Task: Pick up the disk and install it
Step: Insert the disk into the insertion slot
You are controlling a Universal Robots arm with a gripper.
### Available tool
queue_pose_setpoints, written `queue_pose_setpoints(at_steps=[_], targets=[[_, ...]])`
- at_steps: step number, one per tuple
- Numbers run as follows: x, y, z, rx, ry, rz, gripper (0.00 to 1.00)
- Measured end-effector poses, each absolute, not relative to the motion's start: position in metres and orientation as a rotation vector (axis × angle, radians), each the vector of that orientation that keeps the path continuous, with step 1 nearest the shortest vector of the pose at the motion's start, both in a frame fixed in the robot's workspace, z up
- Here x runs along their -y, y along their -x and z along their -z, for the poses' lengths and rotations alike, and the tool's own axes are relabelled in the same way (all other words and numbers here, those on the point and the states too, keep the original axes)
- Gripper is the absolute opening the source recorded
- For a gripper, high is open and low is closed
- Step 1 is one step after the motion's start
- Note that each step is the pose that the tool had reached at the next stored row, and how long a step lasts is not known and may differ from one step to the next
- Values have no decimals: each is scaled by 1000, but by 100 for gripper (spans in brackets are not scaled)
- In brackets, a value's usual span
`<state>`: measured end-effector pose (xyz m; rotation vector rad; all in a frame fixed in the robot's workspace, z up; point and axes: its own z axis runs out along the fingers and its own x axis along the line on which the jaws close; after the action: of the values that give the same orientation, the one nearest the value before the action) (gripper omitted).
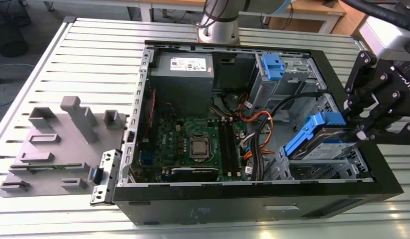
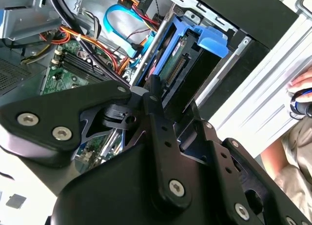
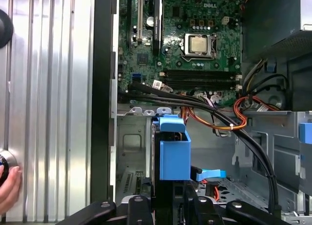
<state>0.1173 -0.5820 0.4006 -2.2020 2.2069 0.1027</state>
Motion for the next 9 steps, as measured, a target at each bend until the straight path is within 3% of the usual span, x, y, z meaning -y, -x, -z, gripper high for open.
queue_pose_setpoints(at_steps=[9], targets=[[582,-117,-384,-2208,2203,-101,35]])
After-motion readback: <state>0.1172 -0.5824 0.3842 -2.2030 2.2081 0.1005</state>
